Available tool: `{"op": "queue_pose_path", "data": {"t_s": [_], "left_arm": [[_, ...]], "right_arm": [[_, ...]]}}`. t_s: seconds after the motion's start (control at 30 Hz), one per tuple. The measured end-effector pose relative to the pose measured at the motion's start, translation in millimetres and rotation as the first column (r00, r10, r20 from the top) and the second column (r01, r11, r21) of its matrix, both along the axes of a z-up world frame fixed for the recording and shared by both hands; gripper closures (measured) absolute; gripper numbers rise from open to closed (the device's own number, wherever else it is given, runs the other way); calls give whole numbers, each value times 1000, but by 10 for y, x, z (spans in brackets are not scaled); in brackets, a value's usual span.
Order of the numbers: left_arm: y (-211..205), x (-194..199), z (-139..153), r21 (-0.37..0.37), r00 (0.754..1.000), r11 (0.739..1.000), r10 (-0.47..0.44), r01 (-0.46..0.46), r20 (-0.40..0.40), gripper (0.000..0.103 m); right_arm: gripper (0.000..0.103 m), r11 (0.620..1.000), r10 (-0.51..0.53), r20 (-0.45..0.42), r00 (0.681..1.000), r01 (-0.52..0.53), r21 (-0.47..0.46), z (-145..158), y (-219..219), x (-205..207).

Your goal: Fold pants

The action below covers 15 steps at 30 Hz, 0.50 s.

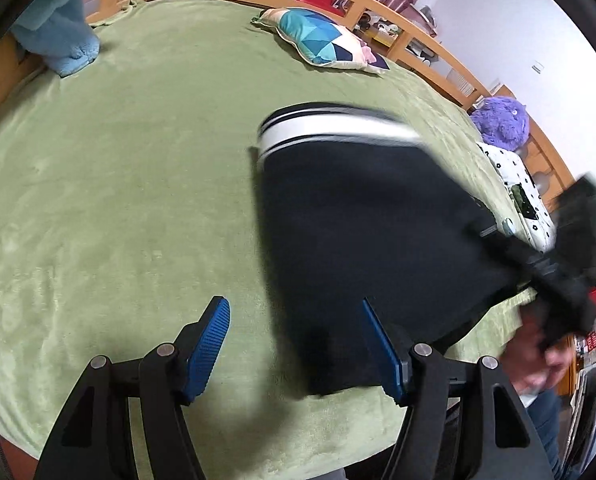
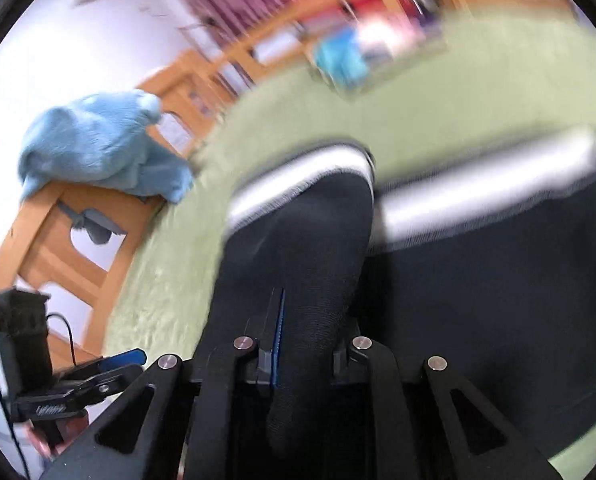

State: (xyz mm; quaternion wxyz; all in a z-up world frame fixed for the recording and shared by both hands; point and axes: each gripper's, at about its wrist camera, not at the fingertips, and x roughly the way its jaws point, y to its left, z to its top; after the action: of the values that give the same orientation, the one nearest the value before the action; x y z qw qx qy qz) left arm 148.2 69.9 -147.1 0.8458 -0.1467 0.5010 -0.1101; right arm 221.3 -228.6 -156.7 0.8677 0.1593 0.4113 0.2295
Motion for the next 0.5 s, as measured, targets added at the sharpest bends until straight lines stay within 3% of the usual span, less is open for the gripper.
{"op": "queue_pose_path", "data": {"t_s": [0.1,0.23,0.37,0.43,0.5], "left_arm": [[-94,29,2,4,1000,1000,-16,16,-4,38],[-356,60,-10,4,998,998,-66,66,-10,38],[-687,135,-44,5,991,992,-129,129,-21,38],[-906,194,-57,16,985,986,-168,169,-27,38],[-1070,250,-47,30,981,981,-193,194,-32,38]], "right_arm": [[88,996,-48,123,991,58,-75,450,-364,-11],[88,970,-164,153,974,188,-153,596,-1115,56],[87,912,-334,38,942,333,-241,151,-1830,78],[72,908,-355,-67,933,326,-263,-202,-1978,70],[67,912,-340,-83,937,306,-274,-314,-2010,-2]]}}
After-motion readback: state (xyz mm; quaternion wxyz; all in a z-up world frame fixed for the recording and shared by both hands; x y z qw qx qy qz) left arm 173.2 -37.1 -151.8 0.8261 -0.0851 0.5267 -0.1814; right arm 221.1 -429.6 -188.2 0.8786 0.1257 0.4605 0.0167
